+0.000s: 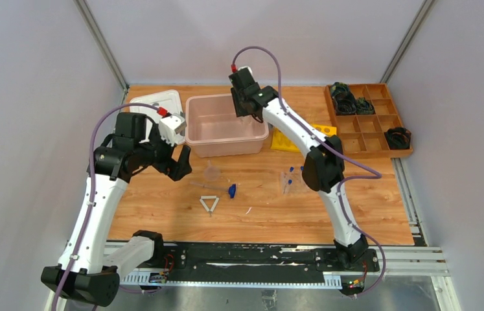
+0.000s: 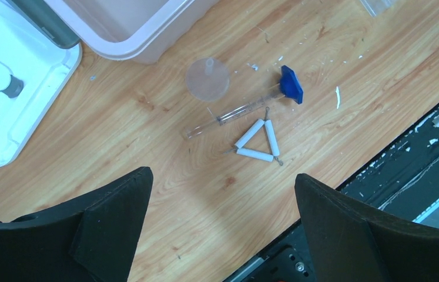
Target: Organize the chemistry lab equipment
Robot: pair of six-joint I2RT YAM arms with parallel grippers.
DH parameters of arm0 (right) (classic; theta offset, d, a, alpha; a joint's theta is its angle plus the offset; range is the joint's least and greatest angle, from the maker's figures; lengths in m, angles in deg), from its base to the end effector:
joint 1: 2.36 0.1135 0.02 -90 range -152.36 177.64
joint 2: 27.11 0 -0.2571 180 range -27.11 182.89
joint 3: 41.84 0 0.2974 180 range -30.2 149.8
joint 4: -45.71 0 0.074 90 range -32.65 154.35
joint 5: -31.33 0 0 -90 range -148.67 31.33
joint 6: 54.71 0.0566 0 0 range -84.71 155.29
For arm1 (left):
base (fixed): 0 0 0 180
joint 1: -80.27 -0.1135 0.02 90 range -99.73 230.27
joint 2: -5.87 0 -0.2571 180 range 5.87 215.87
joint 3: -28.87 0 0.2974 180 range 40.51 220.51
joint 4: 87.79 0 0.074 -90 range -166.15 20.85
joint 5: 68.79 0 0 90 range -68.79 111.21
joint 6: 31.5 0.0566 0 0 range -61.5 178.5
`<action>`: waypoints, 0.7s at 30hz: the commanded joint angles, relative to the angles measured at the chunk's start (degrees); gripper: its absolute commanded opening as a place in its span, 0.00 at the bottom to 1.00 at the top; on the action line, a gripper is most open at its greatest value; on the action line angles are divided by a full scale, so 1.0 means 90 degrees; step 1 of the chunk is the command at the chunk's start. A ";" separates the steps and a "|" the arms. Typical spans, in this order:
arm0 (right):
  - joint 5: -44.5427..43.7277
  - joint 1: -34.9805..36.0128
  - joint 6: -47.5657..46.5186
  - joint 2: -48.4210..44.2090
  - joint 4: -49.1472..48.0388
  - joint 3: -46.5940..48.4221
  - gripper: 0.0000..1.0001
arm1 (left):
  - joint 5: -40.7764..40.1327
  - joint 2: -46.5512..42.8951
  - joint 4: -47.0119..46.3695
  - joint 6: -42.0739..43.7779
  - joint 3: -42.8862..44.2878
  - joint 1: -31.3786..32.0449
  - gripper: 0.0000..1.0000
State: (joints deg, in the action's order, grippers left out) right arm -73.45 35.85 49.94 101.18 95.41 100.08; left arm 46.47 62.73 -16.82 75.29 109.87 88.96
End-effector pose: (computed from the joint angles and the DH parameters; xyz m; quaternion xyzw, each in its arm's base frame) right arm 0.4587 0.3427 0.3096 -0.1234 0.8772 0.0975 0.4537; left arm 0.2301 -0.0596 0.3591 0.2786 0.8673 -0.1775 0.3724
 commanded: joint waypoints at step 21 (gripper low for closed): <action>-0.0294 -0.0018 0.0105 0.0959 -0.0692 0.0252 0.51 | 0.0007 0.0038 0.0008 0.0424 -0.0121 -0.0067 0.99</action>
State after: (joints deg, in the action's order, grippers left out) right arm -75.20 35.48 50.05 111.60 91.17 101.61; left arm 46.42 63.56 -16.64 78.46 109.04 88.96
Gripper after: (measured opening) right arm 0.446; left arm 0.981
